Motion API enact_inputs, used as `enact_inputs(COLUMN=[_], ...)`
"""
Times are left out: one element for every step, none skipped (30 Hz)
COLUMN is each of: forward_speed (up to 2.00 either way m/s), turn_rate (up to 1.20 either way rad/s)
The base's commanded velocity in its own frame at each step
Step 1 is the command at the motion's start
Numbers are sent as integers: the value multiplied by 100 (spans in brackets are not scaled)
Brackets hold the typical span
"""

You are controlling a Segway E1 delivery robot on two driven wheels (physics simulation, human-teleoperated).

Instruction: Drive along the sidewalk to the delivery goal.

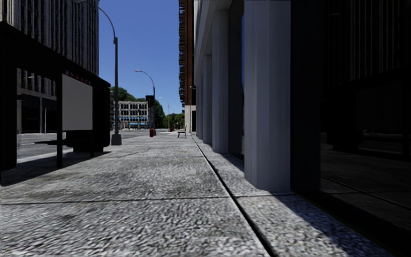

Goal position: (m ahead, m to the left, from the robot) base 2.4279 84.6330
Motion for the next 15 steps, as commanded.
enact_inputs(forward_speed=[68,72,72,74,78,78,95,112,125,125,130,131,131,131,131], turn_rate=[0,0,0,0,0,0,0,0,0,0,0,5,23,23,30])
